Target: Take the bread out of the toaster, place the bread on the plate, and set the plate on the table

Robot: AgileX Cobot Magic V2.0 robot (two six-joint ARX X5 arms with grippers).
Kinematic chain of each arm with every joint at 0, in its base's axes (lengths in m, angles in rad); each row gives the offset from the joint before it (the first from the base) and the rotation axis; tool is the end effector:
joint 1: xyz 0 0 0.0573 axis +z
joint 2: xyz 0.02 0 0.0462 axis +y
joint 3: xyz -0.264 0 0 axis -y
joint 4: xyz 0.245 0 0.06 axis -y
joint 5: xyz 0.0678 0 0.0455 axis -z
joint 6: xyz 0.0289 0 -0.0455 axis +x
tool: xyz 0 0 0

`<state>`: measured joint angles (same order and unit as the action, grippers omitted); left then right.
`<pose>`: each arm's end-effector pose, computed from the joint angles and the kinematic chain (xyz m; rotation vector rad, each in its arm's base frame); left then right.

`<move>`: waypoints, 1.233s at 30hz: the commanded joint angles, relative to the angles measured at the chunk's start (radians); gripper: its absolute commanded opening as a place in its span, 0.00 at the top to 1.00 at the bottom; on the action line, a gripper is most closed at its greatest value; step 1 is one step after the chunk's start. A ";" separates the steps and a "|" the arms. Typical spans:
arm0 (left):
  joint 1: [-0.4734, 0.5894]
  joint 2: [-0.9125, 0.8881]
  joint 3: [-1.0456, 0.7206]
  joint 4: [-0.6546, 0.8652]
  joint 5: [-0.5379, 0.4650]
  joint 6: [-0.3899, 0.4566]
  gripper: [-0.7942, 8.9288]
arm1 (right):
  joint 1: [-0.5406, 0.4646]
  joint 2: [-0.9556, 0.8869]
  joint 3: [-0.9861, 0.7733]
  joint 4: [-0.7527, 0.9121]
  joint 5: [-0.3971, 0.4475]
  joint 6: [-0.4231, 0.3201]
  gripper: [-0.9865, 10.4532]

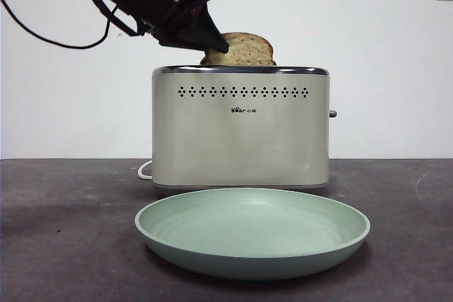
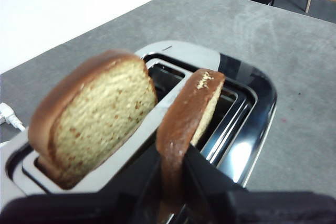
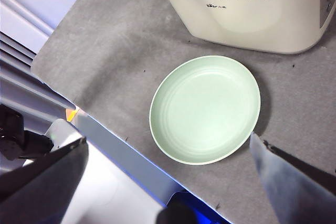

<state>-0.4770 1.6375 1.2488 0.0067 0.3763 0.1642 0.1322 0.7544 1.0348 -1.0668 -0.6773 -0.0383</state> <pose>0.3282 -0.1816 0.2943 0.1720 0.3232 -0.8732 0.1069 0.0325 0.3458 0.1829 0.7622 0.7807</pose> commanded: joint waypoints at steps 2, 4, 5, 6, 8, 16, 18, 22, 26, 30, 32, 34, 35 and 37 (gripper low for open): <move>-0.008 -0.039 0.076 -0.037 0.017 0.000 0.93 | 0.003 -0.002 0.002 0.003 0.002 0.000 0.34; -0.008 -0.061 0.117 -0.069 0.016 0.001 0.93 | 0.003 -0.002 0.002 0.002 0.002 0.000 0.34; -0.008 -0.070 0.135 -0.081 0.016 0.001 0.93 | 0.003 -0.002 0.002 0.003 0.002 0.000 0.34; -0.007 -0.081 0.156 -0.096 0.016 0.001 0.93 | 0.003 -0.002 0.002 0.003 0.002 0.000 0.34; -0.008 -0.102 0.198 -0.133 0.015 0.001 0.93 | 0.003 -0.002 0.002 0.003 0.002 0.000 0.34; -0.008 -0.239 0.289 -0.298 -0.071 0.000 0.93 | 0.003 -0.002 0.002 0.003 0.003 -0.001 0.34; -0.008 -0.294 0.289 -0.364 -0.098 0.000 0.93 | 0.003 -0.002 0.002 0.004 0.003 -0.005 0.34; -0.008 -0.401 0.289 -0.507 -0.140 0.000 0.92 | 0.003 0.004 0.002 0.014 0.003 -0.004 0.34; -0.016 -0.504 0.289 -0.603 -0.167 0.002 0.92 | 0.002 0.020 0.002 0.043 0.003 -0.004 0.34; -0.050 -0.590 0.288 -0.713 -0.170 0.006 0.92 | 0.003 0.053 0.002 0.074 0.003 -0.004 0.34; -0.066 -0.622 0.282 -0.769 -0.182 0.021 0.92 | 0.002 0.075 0.002 0.082 0.003 -0.003 0.34; -0.083 -0.659 0.256 -0.809 -0.201 0.021 0.92 | 0.003 0.102 0.002 0.090 0.003 -0.003 0.34; -0.091 -0.677 0.238 -0.818 -0.203 0.020 0.92 | 0.003 0.114 0.002 0.092 0.003 -0.003 0.34; -0.108 -0.724 0.176 -0.816 -0.222 0.010 0.92 | 0.003 0.144 0.002 0.093 0.003 -0.003 0.34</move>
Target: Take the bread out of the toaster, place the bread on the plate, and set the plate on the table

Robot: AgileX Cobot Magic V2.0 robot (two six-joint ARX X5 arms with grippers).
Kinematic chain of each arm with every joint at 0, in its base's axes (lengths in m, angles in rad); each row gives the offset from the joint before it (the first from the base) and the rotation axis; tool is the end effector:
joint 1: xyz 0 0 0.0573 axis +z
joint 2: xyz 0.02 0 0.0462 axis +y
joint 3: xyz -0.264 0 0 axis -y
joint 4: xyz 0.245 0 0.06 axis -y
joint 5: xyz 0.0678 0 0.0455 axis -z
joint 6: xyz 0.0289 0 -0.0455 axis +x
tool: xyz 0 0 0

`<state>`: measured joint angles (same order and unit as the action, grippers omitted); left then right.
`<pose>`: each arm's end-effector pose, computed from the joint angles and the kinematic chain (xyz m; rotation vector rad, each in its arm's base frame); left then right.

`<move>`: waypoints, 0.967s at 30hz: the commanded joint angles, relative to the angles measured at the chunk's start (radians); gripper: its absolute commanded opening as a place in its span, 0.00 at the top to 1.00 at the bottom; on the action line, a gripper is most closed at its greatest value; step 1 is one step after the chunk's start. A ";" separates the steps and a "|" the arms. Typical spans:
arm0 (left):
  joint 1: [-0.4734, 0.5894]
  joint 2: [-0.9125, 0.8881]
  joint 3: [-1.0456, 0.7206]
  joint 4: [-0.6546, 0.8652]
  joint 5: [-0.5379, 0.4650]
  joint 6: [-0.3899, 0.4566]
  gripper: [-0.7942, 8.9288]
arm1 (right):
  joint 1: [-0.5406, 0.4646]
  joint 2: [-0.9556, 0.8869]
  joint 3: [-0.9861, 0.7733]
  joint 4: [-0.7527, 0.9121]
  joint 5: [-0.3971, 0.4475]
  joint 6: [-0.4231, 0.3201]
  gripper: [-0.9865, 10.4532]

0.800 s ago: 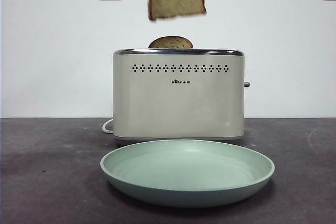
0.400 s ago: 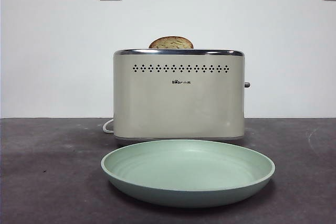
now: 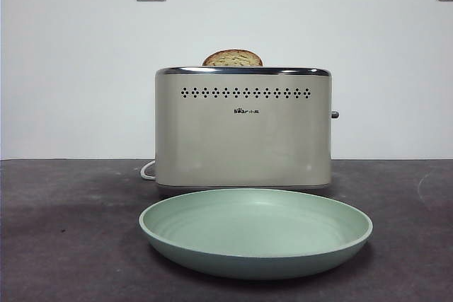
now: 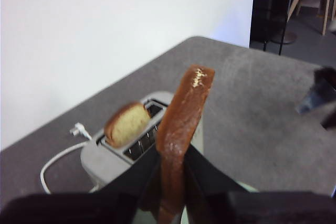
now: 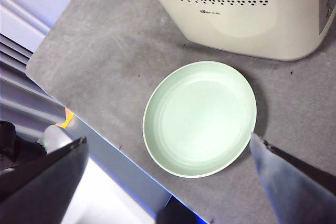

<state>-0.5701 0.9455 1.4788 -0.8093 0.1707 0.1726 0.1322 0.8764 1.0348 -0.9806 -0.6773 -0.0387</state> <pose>0.1140 -0.0789 0.4675 0.2196 0.2127 -0.7586 0.1413 0.0371 0.3381 0.1926 0.7974 0.7774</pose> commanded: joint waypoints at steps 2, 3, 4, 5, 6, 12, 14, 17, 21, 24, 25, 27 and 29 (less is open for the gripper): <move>-0.029 -0.083 -0.125 0.005 -0.045 -0.021 0.92 | 0.003 0.054 0.002 0.007 0.003 -0.002 0.34; -0.035 -0.106 -0.162 0.009 -0.052 -0.030 0.92 | 0.003 0.070 0.002 0.007 0.003 -0.002 0.34; -0.040 -0.134 -0.206 0.018 -0.064 -0.049 0.92 | 0.003 0.090 0.002 0.008 0.005 -0.002 0.34; -0.046 -0.163 -0.252 0.027 -0.065 -0.068 0.92 | 0.003 0.112 0.002 0.008 0.007 -0.003 0.34; -0.050 -0.191 -0.300 0.037 -0.065 -0.087 0.92 | 0.003 0.137 0.002 0.008 0.010 -0.003 0.34; -0.079 -0.314 -0.517 0.084 -0.065 -0.154 0.92 | 0.048 0.298 0.002 0.008 0.097 -0.003 0.34; -0.091 -0.330 -0.550 0.083 -0.066 -0.155 0.92 | 0.069 0.357 0.002 0.017 0.112 -0.003 0.34; -0.103 -0.332 -0.560 0.081 -0.066 -0.155 0.92 | 0.102 0.444 0.002 0.055 0.112 -0.003 0.34; -0.111 -0.332 -0.560 0.090 -0.066 -0.156 0.92 | 0.146 0.570 0.002 0.124 0.121 0.015 0.39; -0.111 -0.332 -0.560 0.089 -0.068 -0.169 0.92 | 0.164 0.649 0.002 0.158 0.140 0.015 0.45; -0.111 -0.332 -0.560 0.089 -0.067 -0.170 0.92 | 0.170 0.671 0.002 0.167 0.140 0.015 0.45; -0.111 -0.332 -0.560 0.089 -0.068 -0.171 0.92 | 0.180 0.712 0.002 0.189 0.142 0.016 0.45; -0.111 -0.332 -0.560 0.090 -0.068 -0.174 0.92 | 0.198 0.766 0.002 0.217 0.146 0.016 0.45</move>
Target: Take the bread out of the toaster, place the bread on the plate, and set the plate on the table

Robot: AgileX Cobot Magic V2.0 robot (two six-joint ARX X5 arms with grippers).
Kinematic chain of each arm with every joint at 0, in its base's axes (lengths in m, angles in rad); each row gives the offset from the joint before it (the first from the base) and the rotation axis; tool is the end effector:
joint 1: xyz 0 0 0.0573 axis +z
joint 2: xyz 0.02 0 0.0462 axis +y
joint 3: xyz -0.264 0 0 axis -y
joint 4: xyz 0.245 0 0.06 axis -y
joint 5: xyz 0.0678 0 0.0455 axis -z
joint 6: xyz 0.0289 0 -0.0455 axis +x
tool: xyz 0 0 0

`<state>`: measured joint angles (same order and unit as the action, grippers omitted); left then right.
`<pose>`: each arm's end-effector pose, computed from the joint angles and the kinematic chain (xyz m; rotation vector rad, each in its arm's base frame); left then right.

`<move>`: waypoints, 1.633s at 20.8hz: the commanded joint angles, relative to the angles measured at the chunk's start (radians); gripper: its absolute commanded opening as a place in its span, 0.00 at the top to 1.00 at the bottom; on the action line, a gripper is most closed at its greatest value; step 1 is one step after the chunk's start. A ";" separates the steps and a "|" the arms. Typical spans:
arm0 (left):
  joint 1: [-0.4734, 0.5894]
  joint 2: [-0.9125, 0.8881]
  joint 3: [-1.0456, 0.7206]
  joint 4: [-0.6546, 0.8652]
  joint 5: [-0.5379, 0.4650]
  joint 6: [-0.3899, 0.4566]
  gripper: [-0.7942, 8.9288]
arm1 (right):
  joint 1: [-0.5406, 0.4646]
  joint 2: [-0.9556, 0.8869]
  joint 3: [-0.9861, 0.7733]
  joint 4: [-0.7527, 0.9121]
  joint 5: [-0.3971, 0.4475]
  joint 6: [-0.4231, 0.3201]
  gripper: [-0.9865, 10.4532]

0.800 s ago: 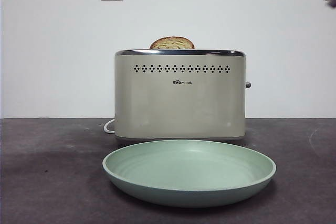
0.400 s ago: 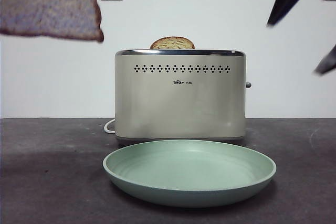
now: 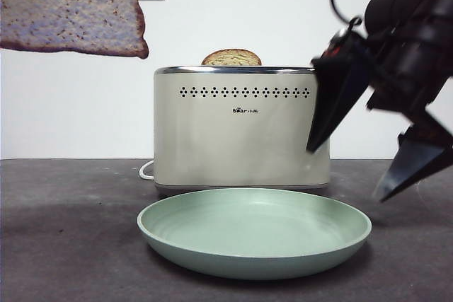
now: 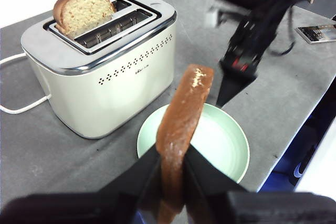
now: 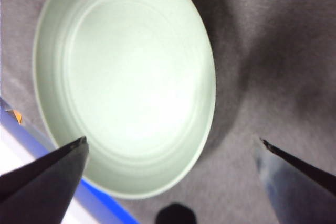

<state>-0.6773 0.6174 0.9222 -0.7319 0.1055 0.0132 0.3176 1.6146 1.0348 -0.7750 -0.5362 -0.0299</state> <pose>0.0825 -0.0702 0.3471 0.1359 0.4152 -0.7735 0.2702 0.1044 0.1927 0.1282 1.3715 0.7364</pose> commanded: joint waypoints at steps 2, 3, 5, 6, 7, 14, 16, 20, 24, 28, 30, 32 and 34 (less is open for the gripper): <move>-0.003 -0.004 -0.003 0.012 -0.002 -0.022 0.92 | 0.032 0.066 0.002 0.035 0.027 0.008 0.45; -0.003 -0.004 -0.003 0.012 -0.002 -0.026 0.92 | 0.040 0.079 0.002 0.046 0.033 0.011 0.47; -0.003 -0.004 -0.003 0.012 -0.002 -0.040 0.92 | 0.053 0.103 0.002 0.069 0.048 0.014 0.59; -0.003 -0.004 -0.003 0.011 -0.002 -0.040 0.92 | 0.059 0.113 0.002 0.079 0.048 0.014 0.65; -0.003 -0.004 -0.003 0.011 -0.002 -0.041 0.92 | 0.063 0.121 0.002 0.089 0.048 0.014 0.72; -0.004 -0.004 -0.003 0.010 0.004 -0.104 0.92 | 0.064 0.127 0.002 0.130 0.084 0.015 0.92; -0.004 -0.004 -0.003 0.008 0.009 -0.134 0.92 | 0.064 0.127 0.002 0.141 0.134 0.026 0.92; -0.004 -0.004 -0.003 0.006 0.064 -0.215 0.92 | 0.064 0.124 0.002 0.175 0.142 0.064 0.92; -0.003 -0.002 -0.003 0.012 0.172 -0.278 0.93 | 0.092 0.067 0.002 0.196 0.142 0.101 0.92; 0.003 0.017 -0.003 0.017 0.187 -0.301 0.93 | 0.160 -0.050 0.002 0.219 0.143 0.125 0.92; 0.019 0.035 -0.005 0.021 0.192 -0.301 0.93 | 0.204 -0.109 0.002 0.235 0.144 0.146 0.92; 0.046 0.057 -0.005 0.037 0.249 -0.302 0.93 | 0.245 -0.154 0.002 0.245 0.146 0.161 0.92; 0.091 0.085 -0.006 0.052 0.289 -0.304 0.93 | 0.280 -0.188 0.002 0.253 0.147 0.176 0.92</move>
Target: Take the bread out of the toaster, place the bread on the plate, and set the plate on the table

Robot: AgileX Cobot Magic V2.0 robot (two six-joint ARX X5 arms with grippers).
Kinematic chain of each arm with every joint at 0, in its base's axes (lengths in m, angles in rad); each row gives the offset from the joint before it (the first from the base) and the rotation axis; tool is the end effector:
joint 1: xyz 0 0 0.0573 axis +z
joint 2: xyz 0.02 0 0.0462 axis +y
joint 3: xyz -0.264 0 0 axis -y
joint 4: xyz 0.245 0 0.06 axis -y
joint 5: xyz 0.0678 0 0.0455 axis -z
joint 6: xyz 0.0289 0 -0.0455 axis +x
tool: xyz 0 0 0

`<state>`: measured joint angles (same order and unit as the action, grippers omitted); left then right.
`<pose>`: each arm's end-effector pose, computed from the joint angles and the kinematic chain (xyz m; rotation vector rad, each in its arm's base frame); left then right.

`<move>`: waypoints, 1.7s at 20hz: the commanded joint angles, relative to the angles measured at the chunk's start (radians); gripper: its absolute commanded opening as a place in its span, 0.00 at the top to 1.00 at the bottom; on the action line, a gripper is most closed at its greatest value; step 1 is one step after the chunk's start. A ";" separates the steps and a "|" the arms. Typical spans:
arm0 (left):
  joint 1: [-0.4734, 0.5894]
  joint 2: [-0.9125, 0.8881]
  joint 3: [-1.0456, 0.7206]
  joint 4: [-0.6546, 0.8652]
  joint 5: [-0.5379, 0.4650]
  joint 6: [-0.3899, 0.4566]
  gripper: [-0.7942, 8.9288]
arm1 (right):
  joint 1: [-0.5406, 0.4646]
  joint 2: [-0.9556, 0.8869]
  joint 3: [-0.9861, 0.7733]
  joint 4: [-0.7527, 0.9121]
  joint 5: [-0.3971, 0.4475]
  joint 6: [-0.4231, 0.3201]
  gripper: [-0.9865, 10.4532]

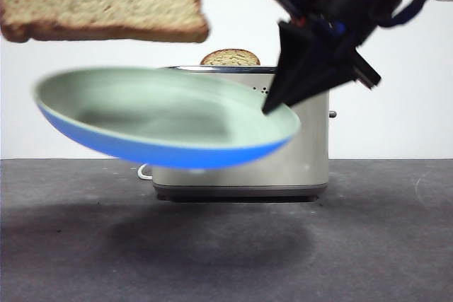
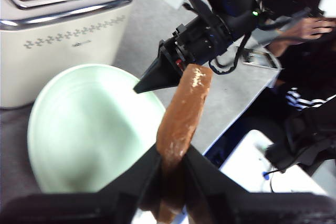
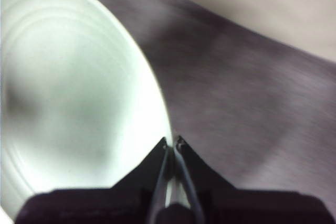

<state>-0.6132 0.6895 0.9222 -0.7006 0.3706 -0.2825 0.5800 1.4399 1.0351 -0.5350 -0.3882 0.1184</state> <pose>0.0965 -0.0807 0.3436 -0.1956 0.6155 -0.8890 0.2367 0.1682 0.2476 0.0073 1.0214 0.8343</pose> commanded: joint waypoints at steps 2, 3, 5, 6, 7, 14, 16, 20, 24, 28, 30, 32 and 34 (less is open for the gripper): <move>0.077 0.051 -0.006 0.027 0.109 -0.008 0.93 | 0.046 -0.032 0.002 0.020 0.003 0.042 0.92; 0.108 0.073 -0.007 0.026 0.134 -0.002 0.93 | 0.057 -0.039 0.002 0.024 0.003 0.043 0.92; 0.166 0.118 -0.018 0.026 0.171 0.008 0.93 | 0.079 -0.043 0.002 0.035 0.003 0.058 0.92; 0.194 0.141 -0.035 0.037 0.230 0.016 0.93 | 0.089 -0.043 0.002 0.035 0.005 0.058 0.92; 0.221 0.162 -0.058 0.039 0.248 0.020 0.93 | 0.094 -0.043 0.002 0.036 0.011 0.058 0.92; 0.288 0.264 -0.201 0.132 0.253 0.032 0.93 | 0.111 -0.044 0.002 0.041 0.021 0.062 0.92; 0.288 0.295 -0.201 0.151 0.183 0.028 0.92 | 0.122 -0.044 0.002 0.041 0.021 0.062 0.92; 0.270 0.340 -0.201 0.151 0.178 0.023 0.55 | 0.130 -0.044 0.002 0.040 0.020 0.062 0.92; 0.249 0.340 -0.201 0.177 0.182 0.020 0.43 | 0.130 -0.044 0.002 0.031 0.020 0.066 0.92; 0.246 0.340 -0.176 0.177 0.180 0.021 0.43 | 0.130 -0.044 0.002 -0.002 0.017 0.068 0.92; 0.246 0.340 -0.146 0.175 0.180 0.021 0.43 | 0.130 -0.044 0.002 -0.019 -0.010 0.070 0.92; 0.245 0.340 -0.111 0.175 0.181 0.022 0.43 | 0.130 -0.044 0.002 -0.033 -0.010 0.076 0.92; 0.245 0.340 -0.069 0.166 0.182 0.022 0.43 | 0.130 -0.044 0.002 -0.040 -0.011 0.076 0.92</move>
<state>-0.3676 1.0283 0.8520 -0.5369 0.5526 -0.2729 0.7078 1.4025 1.0348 -0.5846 -0.3931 0.1913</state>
